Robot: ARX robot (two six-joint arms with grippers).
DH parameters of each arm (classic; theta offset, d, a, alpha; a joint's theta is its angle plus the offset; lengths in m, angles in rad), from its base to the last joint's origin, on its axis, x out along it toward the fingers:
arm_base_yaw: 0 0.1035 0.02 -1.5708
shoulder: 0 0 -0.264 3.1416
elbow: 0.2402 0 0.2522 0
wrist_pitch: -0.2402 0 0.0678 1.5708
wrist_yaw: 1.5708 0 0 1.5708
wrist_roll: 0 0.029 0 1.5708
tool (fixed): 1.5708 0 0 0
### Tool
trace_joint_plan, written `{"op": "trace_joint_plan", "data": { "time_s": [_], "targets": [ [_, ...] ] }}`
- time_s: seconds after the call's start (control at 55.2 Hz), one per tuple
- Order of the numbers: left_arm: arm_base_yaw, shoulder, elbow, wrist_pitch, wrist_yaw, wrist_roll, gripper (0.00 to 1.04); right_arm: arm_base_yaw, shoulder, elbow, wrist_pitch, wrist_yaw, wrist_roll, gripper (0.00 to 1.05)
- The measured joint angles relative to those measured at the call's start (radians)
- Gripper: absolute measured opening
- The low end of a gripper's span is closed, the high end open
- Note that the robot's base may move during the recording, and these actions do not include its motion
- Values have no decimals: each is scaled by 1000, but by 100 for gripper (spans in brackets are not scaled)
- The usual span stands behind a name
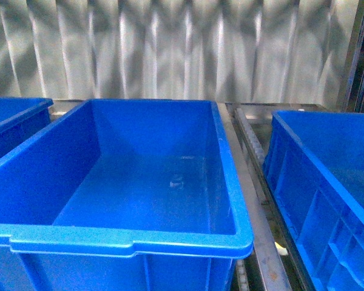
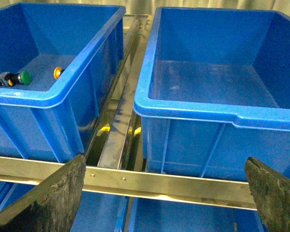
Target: Pick red and yellow buttons and place in box
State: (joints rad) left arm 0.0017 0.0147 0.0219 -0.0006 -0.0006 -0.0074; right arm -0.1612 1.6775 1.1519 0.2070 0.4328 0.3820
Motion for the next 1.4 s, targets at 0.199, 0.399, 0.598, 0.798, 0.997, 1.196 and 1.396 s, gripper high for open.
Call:
{"op": "trace_joint_plan", "data": {
  "time_s": [0.199,0.399,0.598,0.798,0.997,1.196,1.396],
  "targets": [
    [0,0,0,0,0,0,97,-45,198,192,-157,-28,-58,41],
    [0,0,0,0,0,0,97,-92,346,388,-342,-14,-62,41],
    [0,0,0,0,0,0,97,-114,443,513,-467,-34,-70,41],
    [0,0,0,0,0,0,97,-116,489,570,-563,-67,-68,63],
    [0,0,0,0,0,0,97,-117,470,537,-546,-107,-26,99],
    [0,0,0,0,0,0,97,-111,348,419,-465,-119,-1,98],
    [0,0,0,0,0,0,97,1,-64,111,-319,-93,-46,98]
  ]
}}
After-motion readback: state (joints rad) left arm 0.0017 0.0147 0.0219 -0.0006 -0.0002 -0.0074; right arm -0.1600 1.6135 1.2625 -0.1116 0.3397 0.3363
